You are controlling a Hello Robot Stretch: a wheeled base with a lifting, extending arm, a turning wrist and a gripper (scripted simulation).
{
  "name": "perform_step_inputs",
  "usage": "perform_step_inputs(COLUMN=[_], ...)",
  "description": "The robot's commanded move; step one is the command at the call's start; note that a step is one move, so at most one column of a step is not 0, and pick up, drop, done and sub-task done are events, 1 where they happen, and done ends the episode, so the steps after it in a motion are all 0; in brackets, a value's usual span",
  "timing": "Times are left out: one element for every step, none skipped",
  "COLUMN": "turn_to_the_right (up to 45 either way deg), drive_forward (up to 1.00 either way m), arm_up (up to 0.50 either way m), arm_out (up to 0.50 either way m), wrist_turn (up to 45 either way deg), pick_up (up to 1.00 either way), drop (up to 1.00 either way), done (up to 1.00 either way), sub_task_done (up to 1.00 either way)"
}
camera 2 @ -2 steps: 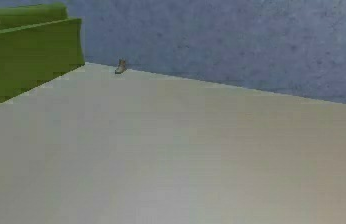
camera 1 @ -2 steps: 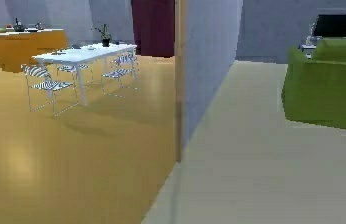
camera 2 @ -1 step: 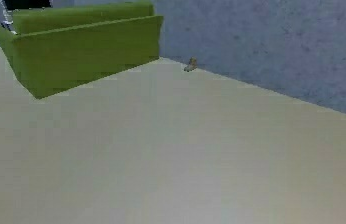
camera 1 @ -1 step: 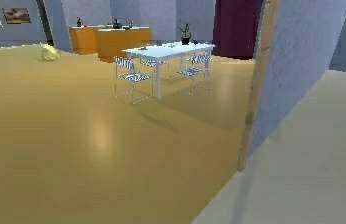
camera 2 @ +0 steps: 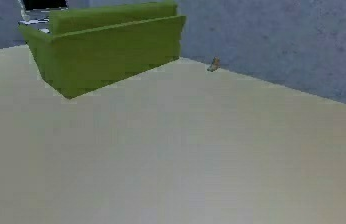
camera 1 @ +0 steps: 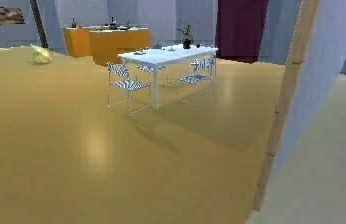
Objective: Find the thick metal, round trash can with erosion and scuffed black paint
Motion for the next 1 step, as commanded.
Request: perform_step_inputs(turn_to_the_right=[-27.0], drive_forward=[0.0], arm_up=[0.0], arm_out=[0.0], wrist_turn=[0.0], pick_up=[0.0], drop=[0.0], done=[0.0], sub_task_done=[0.0])
